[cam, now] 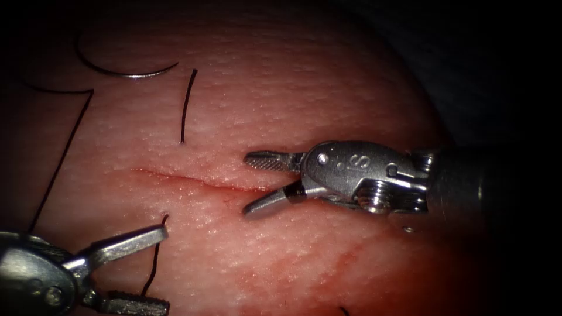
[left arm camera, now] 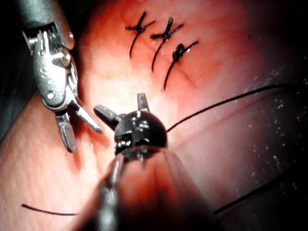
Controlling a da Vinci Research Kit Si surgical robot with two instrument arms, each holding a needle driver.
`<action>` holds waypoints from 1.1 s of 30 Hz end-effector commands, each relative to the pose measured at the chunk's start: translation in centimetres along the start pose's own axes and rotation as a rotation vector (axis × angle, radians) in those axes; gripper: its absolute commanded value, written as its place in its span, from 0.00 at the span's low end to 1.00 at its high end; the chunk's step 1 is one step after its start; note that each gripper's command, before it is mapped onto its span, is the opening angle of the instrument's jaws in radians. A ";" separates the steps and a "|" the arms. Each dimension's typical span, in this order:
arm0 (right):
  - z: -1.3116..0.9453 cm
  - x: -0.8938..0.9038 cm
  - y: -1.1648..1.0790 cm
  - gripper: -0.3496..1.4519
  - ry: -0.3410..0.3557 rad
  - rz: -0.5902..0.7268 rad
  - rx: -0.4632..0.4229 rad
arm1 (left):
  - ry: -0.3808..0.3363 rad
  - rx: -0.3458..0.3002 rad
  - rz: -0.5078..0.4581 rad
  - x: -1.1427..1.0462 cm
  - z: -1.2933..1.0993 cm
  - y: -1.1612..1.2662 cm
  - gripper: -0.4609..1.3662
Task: Wound Closure
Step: With the left hand pickup a long suture length
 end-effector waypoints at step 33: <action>0.01 0.00 -0.03 0.85 -0.028 -0.012 0.009 | -0.306 -0.046 -0.570 -0.22 -0.17 0.44 0.60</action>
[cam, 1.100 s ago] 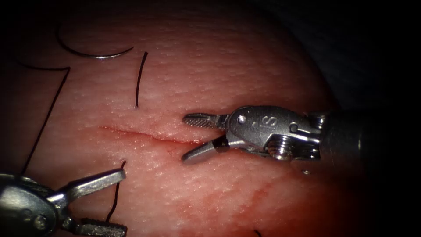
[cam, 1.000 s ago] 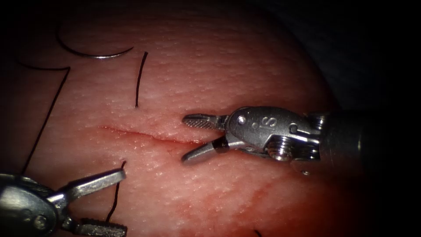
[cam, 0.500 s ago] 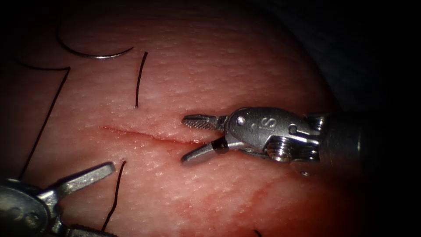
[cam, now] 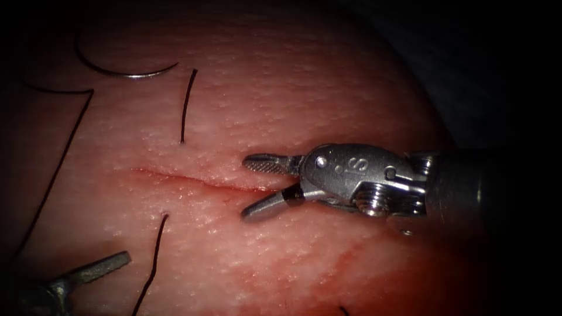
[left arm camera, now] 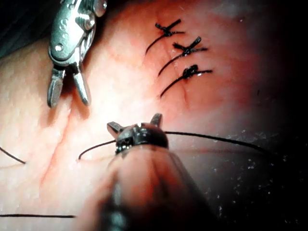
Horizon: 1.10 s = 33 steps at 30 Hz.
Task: Wound Closure
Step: With the left hand pickup a long suture length
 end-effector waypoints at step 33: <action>0.11 0.04 -0.15 0.83 -0.051 -0.026 0.010 | -0.147 -0.123 -0.480 -0.29 0.25 0.05 0.06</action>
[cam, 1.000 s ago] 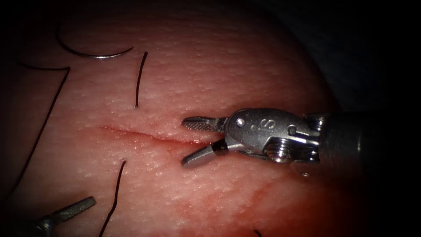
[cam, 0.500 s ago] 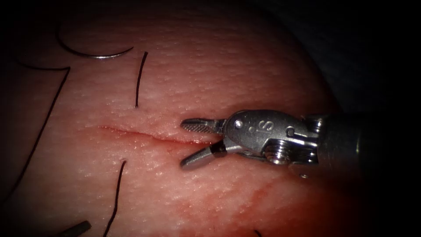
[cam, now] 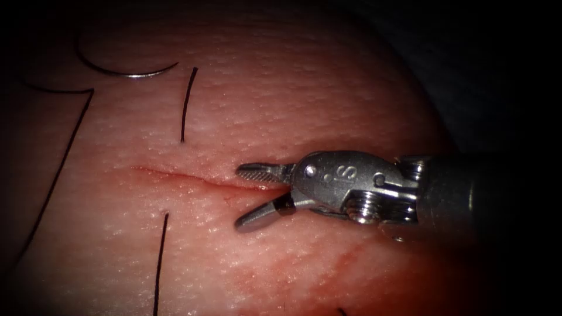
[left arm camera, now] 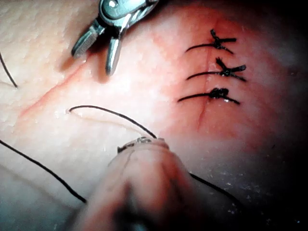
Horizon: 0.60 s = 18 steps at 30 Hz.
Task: Wound Closure
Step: With the left hand pickup a long suture length, then handoff more suture to the left driver
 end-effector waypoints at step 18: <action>-0.04 0.11 -0.01 0.85 0.031 -0.125 0.002 | 0.143 0.088 0.084 0.71 -0.51 -0.24 0.06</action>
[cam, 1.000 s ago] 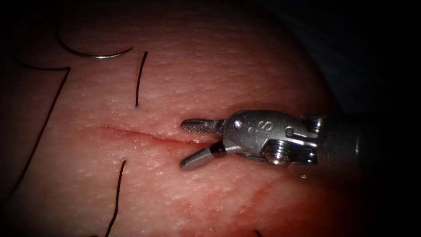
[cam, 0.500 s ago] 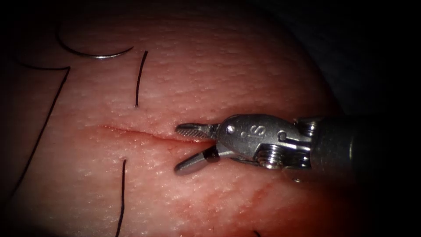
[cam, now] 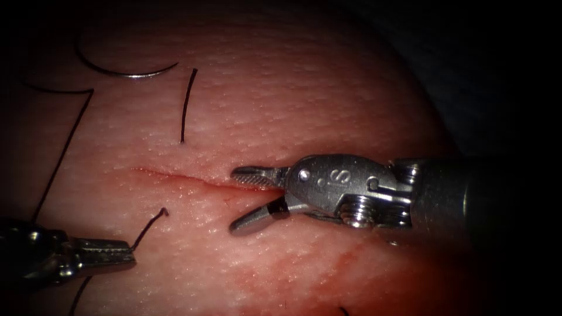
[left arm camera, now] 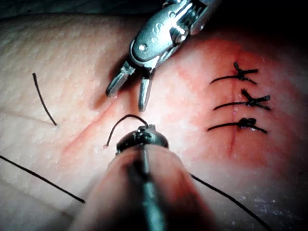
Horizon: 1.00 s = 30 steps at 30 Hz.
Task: Wound Closure
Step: Handoff more suture to the left driver
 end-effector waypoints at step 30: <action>0.41 0.31 -0.07 0.78 0.180 -0.095 0.080 | -0.035 -0.023 0.016 0.12 0.40 -0.20 0.06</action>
